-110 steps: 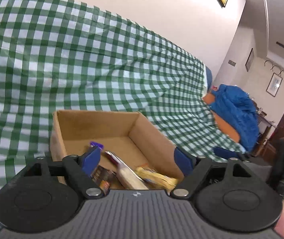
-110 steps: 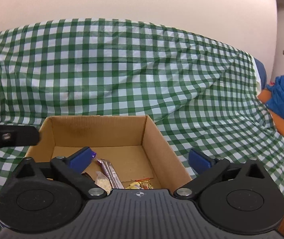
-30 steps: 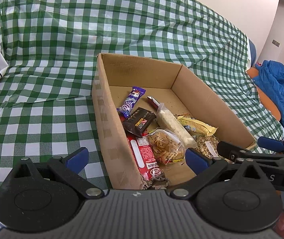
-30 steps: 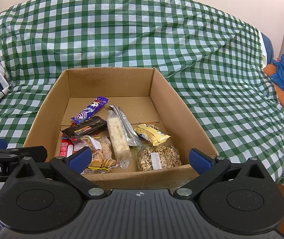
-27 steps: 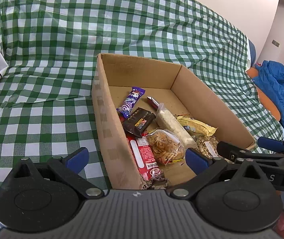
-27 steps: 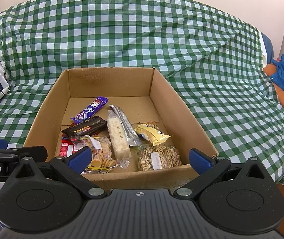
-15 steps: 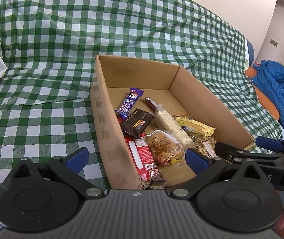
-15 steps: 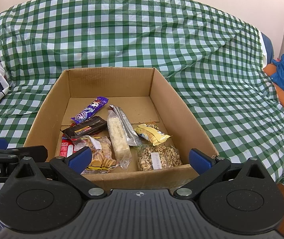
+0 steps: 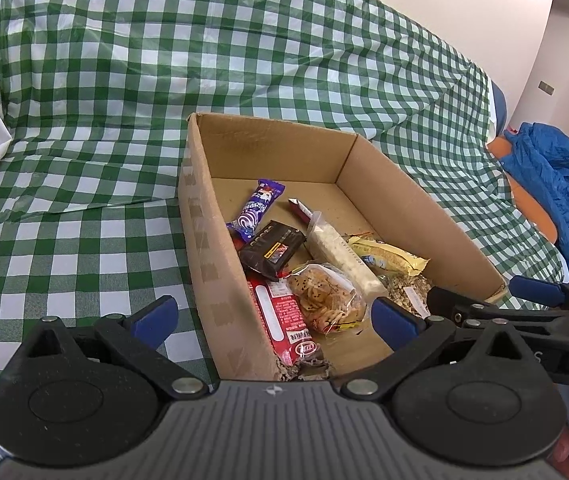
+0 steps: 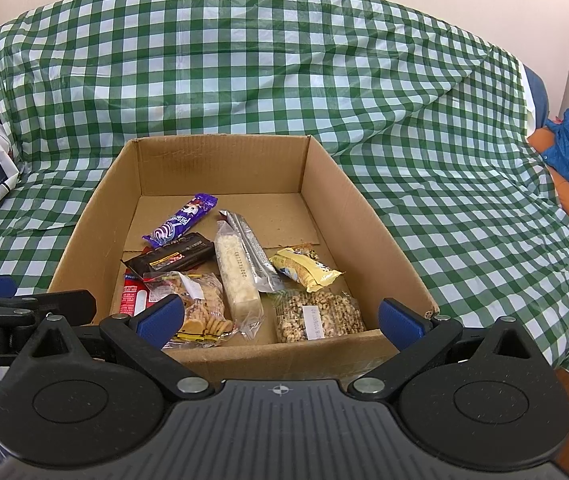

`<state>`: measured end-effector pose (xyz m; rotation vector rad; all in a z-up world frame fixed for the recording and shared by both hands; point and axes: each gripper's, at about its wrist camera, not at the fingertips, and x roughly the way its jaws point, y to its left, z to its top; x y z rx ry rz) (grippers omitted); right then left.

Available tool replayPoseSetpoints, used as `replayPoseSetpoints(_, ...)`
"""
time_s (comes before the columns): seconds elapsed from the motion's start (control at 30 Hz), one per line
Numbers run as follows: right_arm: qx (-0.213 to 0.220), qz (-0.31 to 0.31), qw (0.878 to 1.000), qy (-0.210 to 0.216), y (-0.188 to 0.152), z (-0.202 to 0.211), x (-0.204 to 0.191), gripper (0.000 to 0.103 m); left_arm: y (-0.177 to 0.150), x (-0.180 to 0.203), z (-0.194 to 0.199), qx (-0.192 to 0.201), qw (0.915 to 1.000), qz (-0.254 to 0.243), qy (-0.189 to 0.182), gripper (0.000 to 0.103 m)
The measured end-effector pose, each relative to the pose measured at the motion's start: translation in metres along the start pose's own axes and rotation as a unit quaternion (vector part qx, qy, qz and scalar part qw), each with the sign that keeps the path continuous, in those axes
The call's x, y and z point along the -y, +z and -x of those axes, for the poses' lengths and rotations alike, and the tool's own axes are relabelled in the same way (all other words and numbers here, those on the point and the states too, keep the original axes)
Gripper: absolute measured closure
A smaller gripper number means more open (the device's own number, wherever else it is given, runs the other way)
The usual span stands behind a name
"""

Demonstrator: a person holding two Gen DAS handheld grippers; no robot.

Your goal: Organize snacks

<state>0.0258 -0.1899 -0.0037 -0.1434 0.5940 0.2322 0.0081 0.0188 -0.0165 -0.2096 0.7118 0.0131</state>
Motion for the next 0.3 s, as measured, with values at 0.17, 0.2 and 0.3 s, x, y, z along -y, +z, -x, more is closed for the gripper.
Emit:
replayPoseSetpoints(0.17, 0.000, -0.001, 1.000, 0.001, -0.0003, -0.0004, -0.0004, 0.001, 0.0005, 0.0003, 0.0009, 0.003, 1.0000, 0.001, -0.002, 0.000)
replayPoseSetpoints(0.2, 0.000, -0.001, 1.000, 0.001, -0.0002, -0.0003, 0.0001, 0.001, 0.0002, 0.0004, 0.0013, 0.004, 1.0000, 0.001, -0.003, 0.000)
replayPoseSetpoints(0.3, 0.000, -0.003, 1.000, 0.001, -0.0001, -0.0012, -0.0006, 0.001, 0.0001, 0.0007, 0.0010, 0.006, 1.0000, 0.001, -0.005, 0.000)
